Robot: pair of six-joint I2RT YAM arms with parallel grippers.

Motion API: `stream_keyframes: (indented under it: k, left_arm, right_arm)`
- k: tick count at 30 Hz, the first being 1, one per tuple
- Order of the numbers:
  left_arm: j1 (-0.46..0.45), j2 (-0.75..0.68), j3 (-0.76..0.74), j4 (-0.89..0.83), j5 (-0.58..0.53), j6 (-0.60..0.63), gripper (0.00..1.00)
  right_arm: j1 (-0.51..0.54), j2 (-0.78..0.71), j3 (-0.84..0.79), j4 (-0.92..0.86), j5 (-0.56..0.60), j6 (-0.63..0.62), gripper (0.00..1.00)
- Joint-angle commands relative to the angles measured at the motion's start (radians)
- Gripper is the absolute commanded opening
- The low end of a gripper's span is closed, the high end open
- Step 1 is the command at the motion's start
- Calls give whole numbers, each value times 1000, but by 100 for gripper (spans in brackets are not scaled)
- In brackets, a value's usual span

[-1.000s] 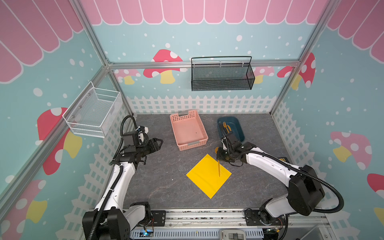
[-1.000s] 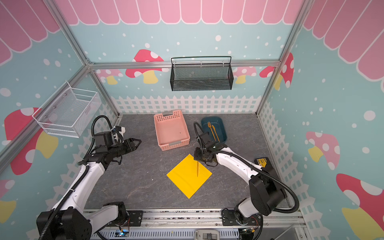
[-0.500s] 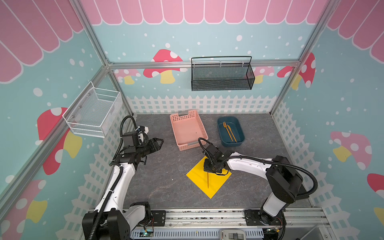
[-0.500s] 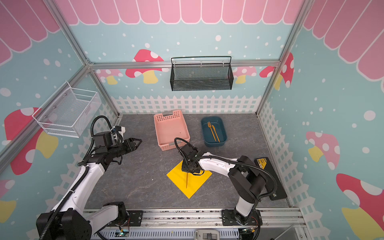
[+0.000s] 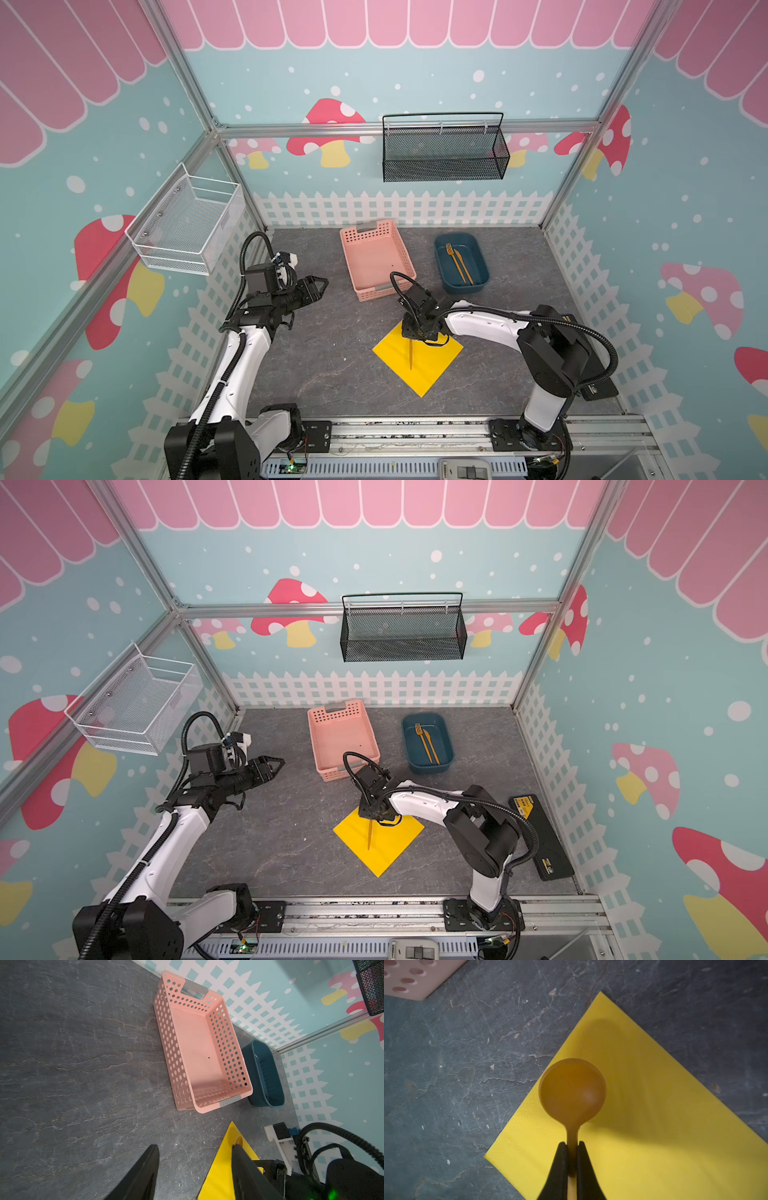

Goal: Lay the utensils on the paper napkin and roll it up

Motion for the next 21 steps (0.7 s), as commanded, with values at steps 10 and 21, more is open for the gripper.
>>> stream_keyframes:
  k: [10, 21]
  left_arm:
    - [7, 1, -11, 24, 31, -9, 60]
    - [9, 1, -14, 21, 31, -8, 61]
  right_arm:
    - [4, 52, 18, 14, -1, -15, 1]
    - [4, 65, 26, 25, -5, -24, 1]
